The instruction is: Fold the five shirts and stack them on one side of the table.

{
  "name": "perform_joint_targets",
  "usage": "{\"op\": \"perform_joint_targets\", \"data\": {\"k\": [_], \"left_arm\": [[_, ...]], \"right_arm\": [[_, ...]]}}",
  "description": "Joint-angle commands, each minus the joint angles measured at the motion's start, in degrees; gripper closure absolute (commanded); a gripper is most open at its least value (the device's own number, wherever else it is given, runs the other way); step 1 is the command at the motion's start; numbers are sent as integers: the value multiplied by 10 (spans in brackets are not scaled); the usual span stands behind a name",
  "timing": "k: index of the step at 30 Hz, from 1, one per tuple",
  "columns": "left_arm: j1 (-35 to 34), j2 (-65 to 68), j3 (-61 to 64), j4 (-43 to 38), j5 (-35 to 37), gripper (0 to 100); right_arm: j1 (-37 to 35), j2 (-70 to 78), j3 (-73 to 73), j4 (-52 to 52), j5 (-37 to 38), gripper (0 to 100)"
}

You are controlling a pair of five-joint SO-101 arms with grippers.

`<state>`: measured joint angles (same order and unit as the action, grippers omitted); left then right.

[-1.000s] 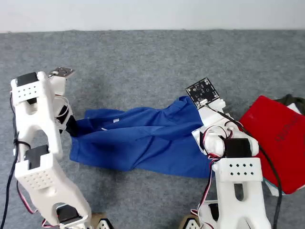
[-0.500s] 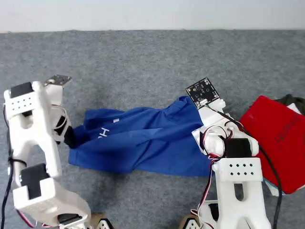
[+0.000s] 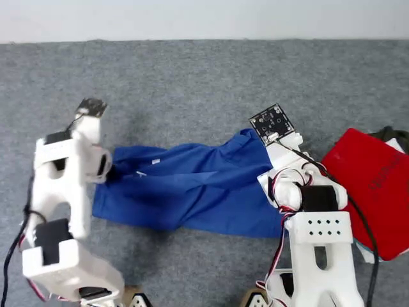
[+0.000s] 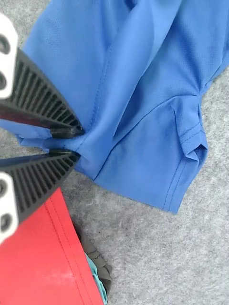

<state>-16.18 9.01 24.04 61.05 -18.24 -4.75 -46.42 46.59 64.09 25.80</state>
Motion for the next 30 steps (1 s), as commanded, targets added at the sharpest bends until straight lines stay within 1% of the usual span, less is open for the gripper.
{"op": "perform_joint_targets", "data": {"k": [1,4,7,12,15,18,22,26,28,30], "left_arm": [[52,43,-48,-33,54,826],[68,91,-126,-7,85,826],[69,124,-194,18,105,826],[64,140,-262,24,136,826],[69,142,-278,42,136,826],[62,139,-283,91,136,826],[29,123,-287,153,136,827],[-18,72,-286,177,135,826],[-25,48,-285,202,133,825],[-24,28,-285,233,113,821]], "right_arm": [[1,0,-2,-10,2,987],[1,1,-2,-8,2,987],[1,1,-2,-8,2,987],[1,2,-2,-8,2,987],[1,2,-2,-8,2,987],[1,2,-2,-7,2,987],[1,2,-2,-6,2,987],[1,1,-2,-6,1,987],[1,0,-2,-6,1,987],[1,0,-2,-6,1,987]]}}
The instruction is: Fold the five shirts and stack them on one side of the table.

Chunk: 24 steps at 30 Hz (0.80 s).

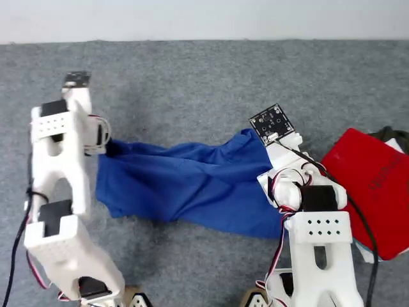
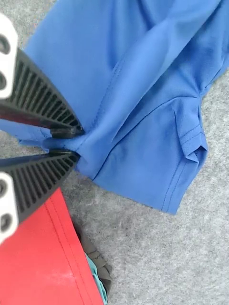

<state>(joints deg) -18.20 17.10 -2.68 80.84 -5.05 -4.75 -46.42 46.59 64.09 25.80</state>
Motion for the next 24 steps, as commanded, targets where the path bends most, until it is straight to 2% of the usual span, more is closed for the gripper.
{"op": "perform_joint_targets", "data": {"k": [1,4,8,12,14,17,24], "left_arm": [[1,-60,-18,50,-29,808],[18,-78,-18,82,-40,773],[51,-84,-19,81,-40,768],[110,-84,-19,36,-34,768],[124,-84,-20,18,-5,768],[125,-85,-21,15,18,768],[114,-89,-21,92,-13,772]], "right_arm": [[1,0,-2,-6,1,987],[1,0,-2,-6,1,987],[0,0,-2,-6,1,987],[-22,0,-2,-6,1,987],[-34,0,-2,-6,1,987],[-36,0,-2,-5,1,987],[-35,0,-1,-5,1,988]]}}
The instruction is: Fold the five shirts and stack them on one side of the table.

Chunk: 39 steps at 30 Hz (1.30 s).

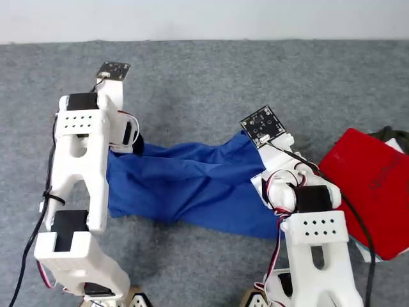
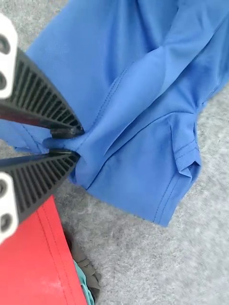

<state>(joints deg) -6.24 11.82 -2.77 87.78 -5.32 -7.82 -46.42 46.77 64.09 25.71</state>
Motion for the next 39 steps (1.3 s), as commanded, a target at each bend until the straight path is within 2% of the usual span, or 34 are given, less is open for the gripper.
{"op": "perform_joint_targets", "data": {"k": [1,6,8,12,18,34,39], "left_arm": [[-16,-35,-18,25,-11,772],[-113,-30,-17,24,-13,772],[-130,-30,-16,25,-24,772],[-131,-30,13,17,-40,772],[-128,-30,95,-69,-40,772],[-121,-30,224,-257,-40,773],[-121,-30,252,-328,-40,836]], "right_arm": [[-4,0,-3,-5,2,988],[-4,0,-3,-5,2,988],[-5,0,-3,-5,2,988],[-5,0,-3,-5,2,988],[-5,-1,-3,-5,2,988],[-5,-1,-3,-5,2,988],[-5,-1,-3,-5,2,988]]}}
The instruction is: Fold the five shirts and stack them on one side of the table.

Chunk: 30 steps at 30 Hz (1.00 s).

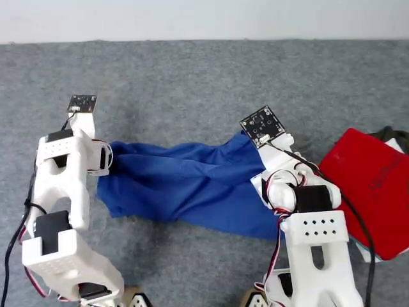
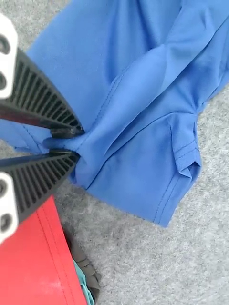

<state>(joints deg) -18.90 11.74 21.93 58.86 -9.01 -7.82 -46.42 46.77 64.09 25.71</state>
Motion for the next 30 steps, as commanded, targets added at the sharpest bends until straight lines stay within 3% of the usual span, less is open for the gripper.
{"op": "perform_joint_targets", "data": {"k": [1,8,16,18,23,30], "left_arm": [[5,-29,10,-51,-3,851],[15,-30,15,-60,0,885],[77,-30,14,-74,0,944],[77,-29,15,-91,0,988],[77,-35,14,-91,1,987],[76,-101,-65,69,1,988]], "right_arm": [[-5,-1,-3,-5,2,988],[-5,-1,-3,-5,2,988],[-5,-1,-3,-5,2,988],[-5,-2,-3,-5,2,988],[-5,-2,-3,-5,2,988],[-3,-3,-11,-9,2,988]]}}
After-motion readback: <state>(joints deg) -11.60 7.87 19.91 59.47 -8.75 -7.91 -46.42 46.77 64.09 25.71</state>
